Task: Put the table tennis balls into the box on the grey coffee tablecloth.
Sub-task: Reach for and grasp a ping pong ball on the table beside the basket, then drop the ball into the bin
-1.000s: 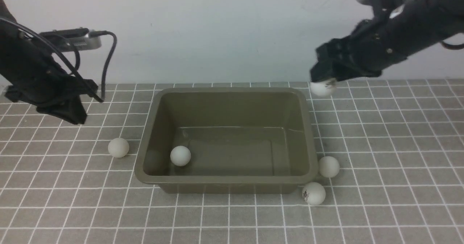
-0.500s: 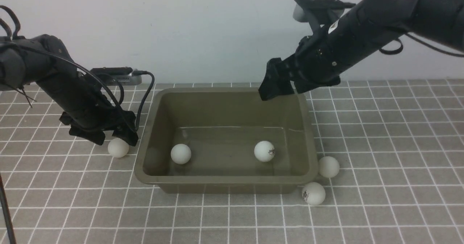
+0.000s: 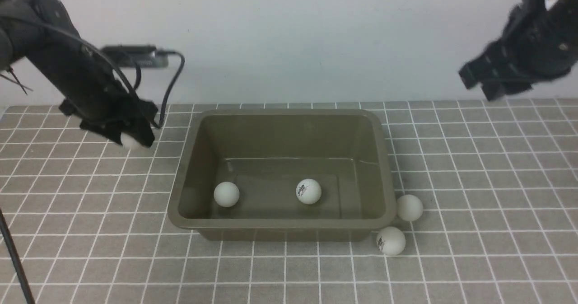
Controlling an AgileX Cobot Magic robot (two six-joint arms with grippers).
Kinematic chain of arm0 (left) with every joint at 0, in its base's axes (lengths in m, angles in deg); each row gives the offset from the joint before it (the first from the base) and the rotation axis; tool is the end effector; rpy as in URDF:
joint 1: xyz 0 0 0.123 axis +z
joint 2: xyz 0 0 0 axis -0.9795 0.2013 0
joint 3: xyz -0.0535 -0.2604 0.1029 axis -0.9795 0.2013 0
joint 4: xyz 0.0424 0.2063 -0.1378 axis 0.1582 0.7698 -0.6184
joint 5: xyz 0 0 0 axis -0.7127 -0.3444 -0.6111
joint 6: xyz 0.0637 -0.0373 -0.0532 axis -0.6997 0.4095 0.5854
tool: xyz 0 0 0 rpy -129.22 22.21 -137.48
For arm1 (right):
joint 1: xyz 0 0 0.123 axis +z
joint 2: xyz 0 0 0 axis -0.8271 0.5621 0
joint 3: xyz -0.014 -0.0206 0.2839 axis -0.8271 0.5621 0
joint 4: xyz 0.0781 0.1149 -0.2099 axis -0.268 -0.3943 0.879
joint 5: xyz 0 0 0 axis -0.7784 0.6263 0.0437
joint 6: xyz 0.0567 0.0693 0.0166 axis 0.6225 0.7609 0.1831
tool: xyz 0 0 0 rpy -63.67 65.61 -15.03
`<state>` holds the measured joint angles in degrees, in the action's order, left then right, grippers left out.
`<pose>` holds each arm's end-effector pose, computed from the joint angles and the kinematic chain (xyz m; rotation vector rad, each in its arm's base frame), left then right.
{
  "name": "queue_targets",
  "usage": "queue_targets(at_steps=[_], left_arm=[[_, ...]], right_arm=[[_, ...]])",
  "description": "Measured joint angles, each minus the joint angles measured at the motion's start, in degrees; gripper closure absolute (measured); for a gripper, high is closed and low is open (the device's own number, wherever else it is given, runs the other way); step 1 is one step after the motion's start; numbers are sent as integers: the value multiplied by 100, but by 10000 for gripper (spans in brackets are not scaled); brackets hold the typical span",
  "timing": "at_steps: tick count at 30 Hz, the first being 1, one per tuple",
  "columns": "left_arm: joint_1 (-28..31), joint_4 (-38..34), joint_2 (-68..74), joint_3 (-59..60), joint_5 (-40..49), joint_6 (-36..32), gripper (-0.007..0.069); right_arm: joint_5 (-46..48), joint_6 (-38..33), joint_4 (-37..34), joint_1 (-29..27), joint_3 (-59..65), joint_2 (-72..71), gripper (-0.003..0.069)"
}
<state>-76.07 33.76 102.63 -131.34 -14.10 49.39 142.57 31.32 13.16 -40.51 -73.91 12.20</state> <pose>0.4322 -0.0075 0.2555 0.3023 2.8180 -0.3440 0.3090 0.0722 0.3437 -0.2417 2.7647 -0.0963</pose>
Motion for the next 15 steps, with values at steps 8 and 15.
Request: queue_targets(at_steps=[8, 15], left_arm=[[-1086, -785, -223, -435, 334, -463, 272], [-1832, 98, 351, -430, 340, -351, 217]], right_arm=[[-1759, -489, -1785, -389, 1574, 598, 585], [-2309, -918, -2470, -321, 1489, 1515, 252]])
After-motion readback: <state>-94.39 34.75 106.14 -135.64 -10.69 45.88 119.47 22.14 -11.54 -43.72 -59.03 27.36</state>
